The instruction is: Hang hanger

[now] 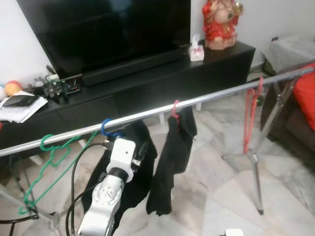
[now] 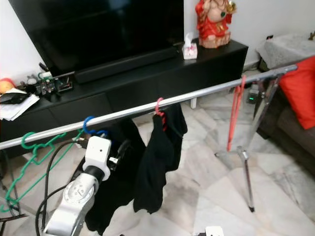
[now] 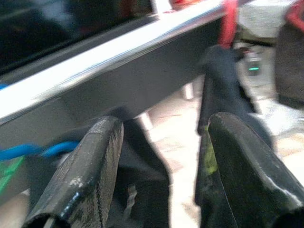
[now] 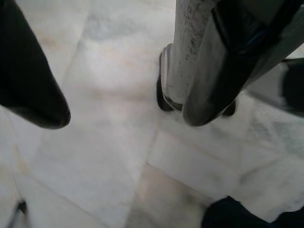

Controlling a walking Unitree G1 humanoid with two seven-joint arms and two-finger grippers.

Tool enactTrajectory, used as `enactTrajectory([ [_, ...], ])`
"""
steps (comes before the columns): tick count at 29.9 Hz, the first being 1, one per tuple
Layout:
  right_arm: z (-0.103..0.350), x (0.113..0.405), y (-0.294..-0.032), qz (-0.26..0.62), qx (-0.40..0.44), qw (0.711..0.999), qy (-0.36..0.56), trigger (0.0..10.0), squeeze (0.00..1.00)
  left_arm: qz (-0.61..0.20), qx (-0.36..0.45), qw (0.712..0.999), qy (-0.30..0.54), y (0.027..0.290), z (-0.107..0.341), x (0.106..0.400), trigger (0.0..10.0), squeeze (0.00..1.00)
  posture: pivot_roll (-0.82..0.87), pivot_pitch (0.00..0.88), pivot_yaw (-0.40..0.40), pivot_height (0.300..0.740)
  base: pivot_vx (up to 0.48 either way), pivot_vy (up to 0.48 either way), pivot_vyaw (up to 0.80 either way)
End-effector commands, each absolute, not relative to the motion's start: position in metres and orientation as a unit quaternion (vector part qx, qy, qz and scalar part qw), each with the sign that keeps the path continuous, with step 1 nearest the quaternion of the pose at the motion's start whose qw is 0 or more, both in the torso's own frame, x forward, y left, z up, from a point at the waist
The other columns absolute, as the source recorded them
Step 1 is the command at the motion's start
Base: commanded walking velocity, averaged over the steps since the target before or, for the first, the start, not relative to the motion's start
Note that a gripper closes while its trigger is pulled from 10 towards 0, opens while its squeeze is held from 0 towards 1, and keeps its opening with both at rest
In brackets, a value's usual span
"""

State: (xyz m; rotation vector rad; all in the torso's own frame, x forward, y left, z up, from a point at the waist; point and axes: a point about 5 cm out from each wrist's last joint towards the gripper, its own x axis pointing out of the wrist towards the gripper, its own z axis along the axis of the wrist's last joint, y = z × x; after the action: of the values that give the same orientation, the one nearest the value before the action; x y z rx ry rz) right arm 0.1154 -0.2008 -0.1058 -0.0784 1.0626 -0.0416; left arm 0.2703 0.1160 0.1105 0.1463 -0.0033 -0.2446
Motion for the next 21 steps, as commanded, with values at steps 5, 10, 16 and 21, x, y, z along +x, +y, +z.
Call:
enactTrajectory([
  [5, -0.111, 0.101, -0.194, -0.011, -0.032, 0.848, 0.53, 10.0, 0.0, -0.143, 0.07, 0.987, 0.003, 0.112, 0.111, 0.271, 10.0, 0.0, -0.15, 0.0, 0.101, 0.74, 0.0, 0.0, -0.47],
  [10, -0.111, 0.101, -0.194, -0.011, -0.032, 0.848, 0.53, 10.0, 0.0, -0.149, 0.07, 0.986, 0.005, 0.111, 0.111, 0.271, 10.0, 0.0, -0.15, 0.0, 0.101, 0.74, 0.0, 0.0, 0.0],
  [16, -0.111, 0.101, -0.193, -0.016, -0.027, 0.848, 0.529, 10.0, 0.0, -0.168, 0.066, 0.983, 0.026, 0.095, 0.103, 0.281, 10.0, 0.0, -0.16, 0.0, 0.106, 0.74, 0.0, 0.0, -0.26],
  [21, -0.111, 0.101, -0.193, -0.012, -0.031, 0.847, 0.531, 10.0, 0.0, -0.156, 0.073, 0.984, 0.039, 0.094, 0.099, 0.29, 10.0, 0.0, -0.16, 0.0, 0.104, 0.74, 0.0, 0.0, -0.78],
])
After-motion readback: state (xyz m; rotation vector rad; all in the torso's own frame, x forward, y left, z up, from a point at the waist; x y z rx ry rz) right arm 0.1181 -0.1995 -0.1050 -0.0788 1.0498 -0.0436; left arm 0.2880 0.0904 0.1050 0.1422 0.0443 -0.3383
